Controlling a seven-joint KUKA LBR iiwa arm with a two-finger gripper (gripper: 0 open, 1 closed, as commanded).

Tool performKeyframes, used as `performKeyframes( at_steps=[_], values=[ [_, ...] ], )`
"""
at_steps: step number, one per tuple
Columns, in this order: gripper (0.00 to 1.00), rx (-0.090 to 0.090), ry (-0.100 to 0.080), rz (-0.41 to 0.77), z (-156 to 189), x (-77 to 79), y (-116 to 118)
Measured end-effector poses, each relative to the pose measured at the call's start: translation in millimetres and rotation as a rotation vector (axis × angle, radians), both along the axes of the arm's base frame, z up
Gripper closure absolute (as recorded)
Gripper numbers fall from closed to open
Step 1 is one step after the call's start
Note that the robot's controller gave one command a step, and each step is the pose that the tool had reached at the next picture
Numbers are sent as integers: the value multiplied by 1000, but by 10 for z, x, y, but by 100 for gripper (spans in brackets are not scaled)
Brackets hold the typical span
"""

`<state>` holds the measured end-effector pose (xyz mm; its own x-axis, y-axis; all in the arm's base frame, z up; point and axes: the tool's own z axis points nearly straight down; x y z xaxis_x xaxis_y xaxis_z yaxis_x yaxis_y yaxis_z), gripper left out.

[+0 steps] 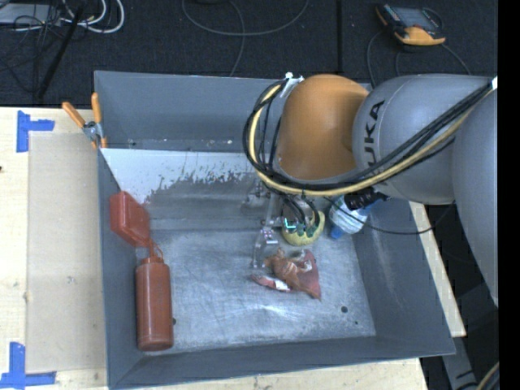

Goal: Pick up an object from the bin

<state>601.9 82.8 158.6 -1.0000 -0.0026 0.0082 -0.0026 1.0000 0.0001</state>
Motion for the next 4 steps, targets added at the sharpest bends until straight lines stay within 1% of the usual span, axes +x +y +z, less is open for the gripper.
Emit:
performKeyframes(
  at_steps=[1,2,3,4],
  values=[
    [0,0,-7,-1,42,18,-3],
    [0,1,-16,158,-222,-71,26],
    [0,2,-10,359,-802,-246,70],
    [0,5,-7,401,-704,-234,-40]
  ],
)
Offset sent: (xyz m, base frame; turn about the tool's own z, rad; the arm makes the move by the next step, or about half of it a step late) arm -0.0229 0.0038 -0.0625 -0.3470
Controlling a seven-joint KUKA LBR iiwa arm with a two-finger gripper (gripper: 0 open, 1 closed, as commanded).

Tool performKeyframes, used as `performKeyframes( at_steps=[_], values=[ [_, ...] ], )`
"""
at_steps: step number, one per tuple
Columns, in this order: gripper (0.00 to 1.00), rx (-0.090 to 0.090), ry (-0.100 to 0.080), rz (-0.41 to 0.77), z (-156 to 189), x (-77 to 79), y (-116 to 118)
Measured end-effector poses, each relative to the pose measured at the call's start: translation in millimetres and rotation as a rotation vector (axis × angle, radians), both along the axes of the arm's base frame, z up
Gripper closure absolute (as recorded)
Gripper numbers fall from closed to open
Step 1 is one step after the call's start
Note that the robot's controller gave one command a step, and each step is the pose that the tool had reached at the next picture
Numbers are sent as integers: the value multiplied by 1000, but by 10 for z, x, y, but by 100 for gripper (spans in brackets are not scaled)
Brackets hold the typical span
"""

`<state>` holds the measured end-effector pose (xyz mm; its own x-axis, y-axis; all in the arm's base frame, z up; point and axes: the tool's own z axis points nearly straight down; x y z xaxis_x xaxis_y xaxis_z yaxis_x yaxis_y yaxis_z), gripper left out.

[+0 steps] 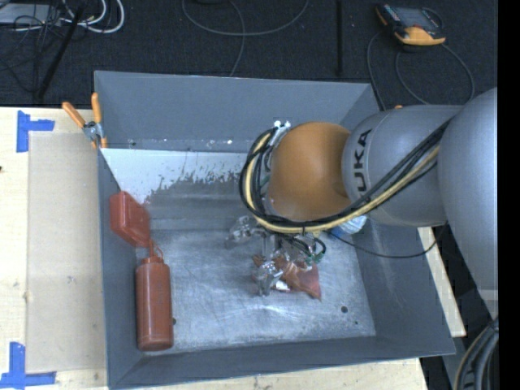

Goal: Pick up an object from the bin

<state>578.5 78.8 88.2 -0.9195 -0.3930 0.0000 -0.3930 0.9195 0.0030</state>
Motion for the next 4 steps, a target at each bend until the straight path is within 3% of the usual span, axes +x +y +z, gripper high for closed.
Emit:
performKeyframes(
  at_steps=[1,2,3,4],
  values=[
    [0,-1,-1,84,393,237,-277],
    [0,-3,-4,128,505,187,-410],
    [0,-2,-1,310,266,-177,-205],
    [100,-1,-5,360,-146,-246,-317]
  ],
)
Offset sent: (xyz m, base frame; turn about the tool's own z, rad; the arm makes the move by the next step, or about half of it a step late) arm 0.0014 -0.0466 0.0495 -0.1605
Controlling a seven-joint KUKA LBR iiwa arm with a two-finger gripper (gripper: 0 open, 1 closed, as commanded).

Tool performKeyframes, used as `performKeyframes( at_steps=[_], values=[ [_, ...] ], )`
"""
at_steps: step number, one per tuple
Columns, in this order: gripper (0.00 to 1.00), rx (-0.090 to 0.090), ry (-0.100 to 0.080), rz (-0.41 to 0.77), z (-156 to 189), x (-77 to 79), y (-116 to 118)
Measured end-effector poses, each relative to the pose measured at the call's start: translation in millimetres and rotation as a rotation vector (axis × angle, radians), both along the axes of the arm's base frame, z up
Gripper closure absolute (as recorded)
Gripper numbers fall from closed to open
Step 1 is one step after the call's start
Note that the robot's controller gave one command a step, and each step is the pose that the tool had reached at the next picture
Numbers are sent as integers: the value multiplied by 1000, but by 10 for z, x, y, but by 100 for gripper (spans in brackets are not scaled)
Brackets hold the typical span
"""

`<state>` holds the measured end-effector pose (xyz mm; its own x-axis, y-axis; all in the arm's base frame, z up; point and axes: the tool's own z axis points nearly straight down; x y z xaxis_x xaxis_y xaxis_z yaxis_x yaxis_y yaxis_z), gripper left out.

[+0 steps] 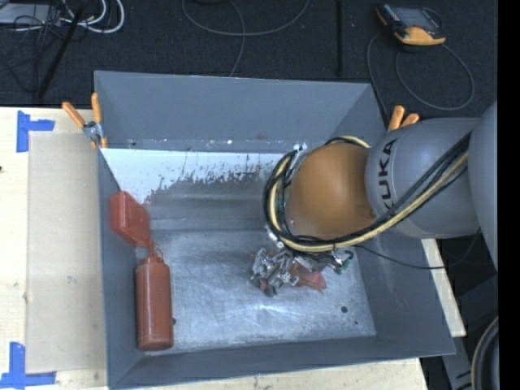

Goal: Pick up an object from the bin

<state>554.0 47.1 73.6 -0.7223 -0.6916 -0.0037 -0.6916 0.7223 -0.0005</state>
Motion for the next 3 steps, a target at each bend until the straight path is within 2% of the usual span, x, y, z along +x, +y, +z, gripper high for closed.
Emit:
performKeyframes(
  at_steps=[3],
  values=[
    [100,0,0,-5,0,0,-1]
  ],
)
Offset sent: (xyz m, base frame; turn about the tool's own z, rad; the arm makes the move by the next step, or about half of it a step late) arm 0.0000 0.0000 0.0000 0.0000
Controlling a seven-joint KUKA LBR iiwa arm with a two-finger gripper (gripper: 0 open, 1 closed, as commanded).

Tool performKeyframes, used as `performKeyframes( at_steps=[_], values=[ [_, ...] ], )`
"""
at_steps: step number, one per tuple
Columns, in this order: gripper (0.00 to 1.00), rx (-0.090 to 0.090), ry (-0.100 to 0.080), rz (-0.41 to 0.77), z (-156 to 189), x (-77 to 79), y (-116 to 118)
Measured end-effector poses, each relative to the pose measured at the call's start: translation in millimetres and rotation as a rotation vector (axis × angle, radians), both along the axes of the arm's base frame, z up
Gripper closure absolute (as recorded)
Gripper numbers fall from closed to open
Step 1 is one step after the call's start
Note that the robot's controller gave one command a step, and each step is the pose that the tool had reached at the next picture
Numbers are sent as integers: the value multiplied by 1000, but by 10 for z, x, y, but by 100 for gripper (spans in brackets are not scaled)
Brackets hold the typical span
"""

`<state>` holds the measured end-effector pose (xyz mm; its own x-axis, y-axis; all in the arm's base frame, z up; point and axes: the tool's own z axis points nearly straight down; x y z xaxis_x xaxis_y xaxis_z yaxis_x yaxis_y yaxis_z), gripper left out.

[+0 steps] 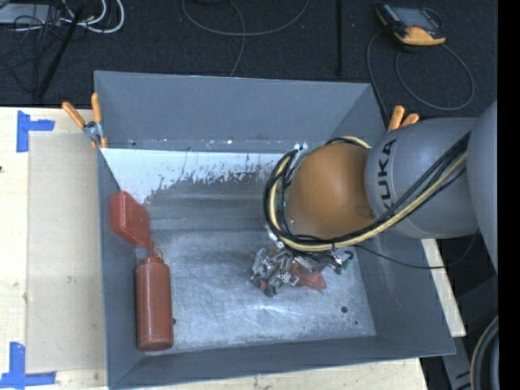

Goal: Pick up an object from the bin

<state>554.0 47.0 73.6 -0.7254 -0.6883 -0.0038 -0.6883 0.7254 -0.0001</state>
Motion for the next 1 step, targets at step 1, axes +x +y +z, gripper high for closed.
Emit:
performKeyframes(
  at_steps=[1],
  values=[
    [100,0,-6,-14,1793,14,178]
  ],
)
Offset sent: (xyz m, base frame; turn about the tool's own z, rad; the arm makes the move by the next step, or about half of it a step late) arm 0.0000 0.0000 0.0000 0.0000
